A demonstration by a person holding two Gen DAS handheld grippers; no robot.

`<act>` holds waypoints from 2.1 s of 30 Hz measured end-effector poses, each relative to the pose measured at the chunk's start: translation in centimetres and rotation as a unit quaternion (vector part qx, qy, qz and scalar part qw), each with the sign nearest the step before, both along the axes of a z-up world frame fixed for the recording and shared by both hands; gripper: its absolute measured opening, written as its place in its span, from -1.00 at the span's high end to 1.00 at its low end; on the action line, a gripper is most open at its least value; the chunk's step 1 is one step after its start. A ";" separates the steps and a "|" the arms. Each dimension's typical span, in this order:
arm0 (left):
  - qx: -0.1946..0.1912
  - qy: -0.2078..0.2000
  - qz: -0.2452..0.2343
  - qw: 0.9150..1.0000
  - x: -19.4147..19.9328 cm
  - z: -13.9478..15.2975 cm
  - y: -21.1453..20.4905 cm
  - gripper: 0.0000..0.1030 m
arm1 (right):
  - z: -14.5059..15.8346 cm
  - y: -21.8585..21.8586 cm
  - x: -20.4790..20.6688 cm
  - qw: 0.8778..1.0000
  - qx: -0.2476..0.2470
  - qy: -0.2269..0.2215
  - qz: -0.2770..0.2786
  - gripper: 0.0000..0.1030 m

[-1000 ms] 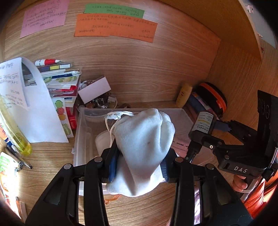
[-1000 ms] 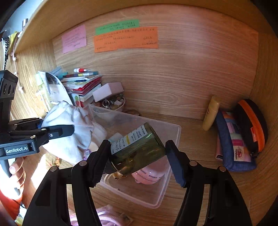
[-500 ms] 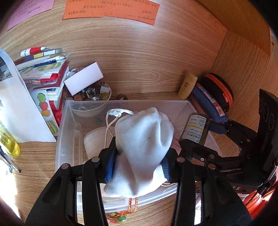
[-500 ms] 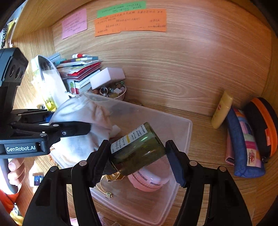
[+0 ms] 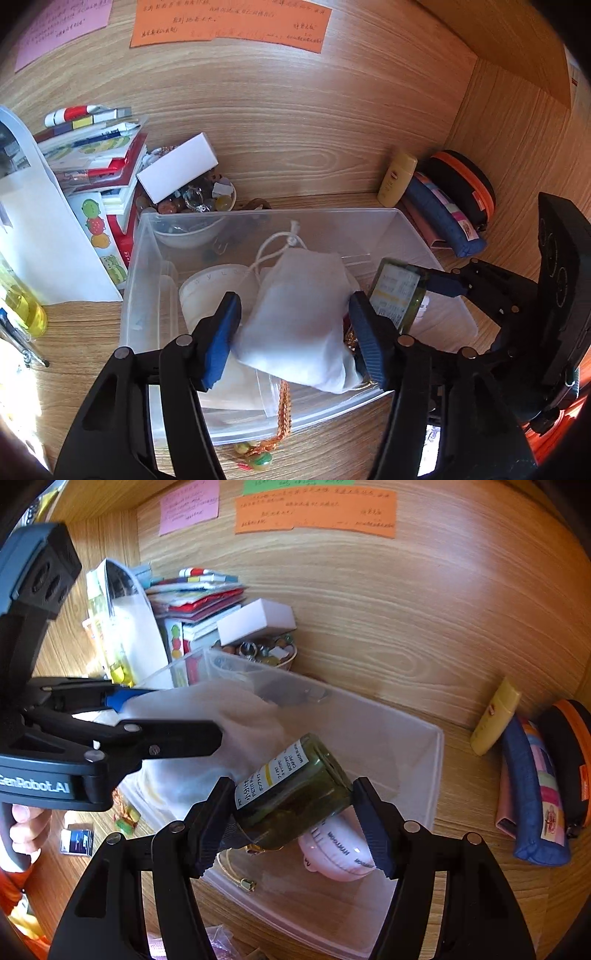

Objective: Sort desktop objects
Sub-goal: 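Carry the cloth bag and green bottle over the clear box and release them inside, then withdraw both grippers toward the pink rope bag and blue staple box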

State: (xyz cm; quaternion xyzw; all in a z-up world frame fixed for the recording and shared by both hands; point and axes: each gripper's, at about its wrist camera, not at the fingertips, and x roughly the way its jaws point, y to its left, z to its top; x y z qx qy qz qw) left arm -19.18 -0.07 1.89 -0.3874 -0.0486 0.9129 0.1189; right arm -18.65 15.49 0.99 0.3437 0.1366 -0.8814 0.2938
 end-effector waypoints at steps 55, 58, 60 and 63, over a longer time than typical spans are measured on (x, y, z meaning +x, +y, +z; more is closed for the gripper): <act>-0.080 -0.058 0.059 0.993 15.2 -6.3 -7.5 -0.70 | -3.6 -2.6 12.7 0.996 0.057 -0.026 -0.060 -0.68; -0.079 -0.065 0.058 0.993 15.6 -6.8 -7.7 -0.70 | -3.7 -2.0 13.4 0.995 0.074 -0.010 -0.059 -0.68; -0.077 -0.070 0.054 0.993 15.6 -7.1 -7.7 -0.70 | -3.5 -1.2 13.8 0.995 0.076 -0.009 -0.058 -0.68; -0.075 -0.075 0.047 0.993 15.7 -7.5 -7.3 -0.70 | -3.5 0.3 14.3 0.995 0.079 -0.018 -0.064 -0.76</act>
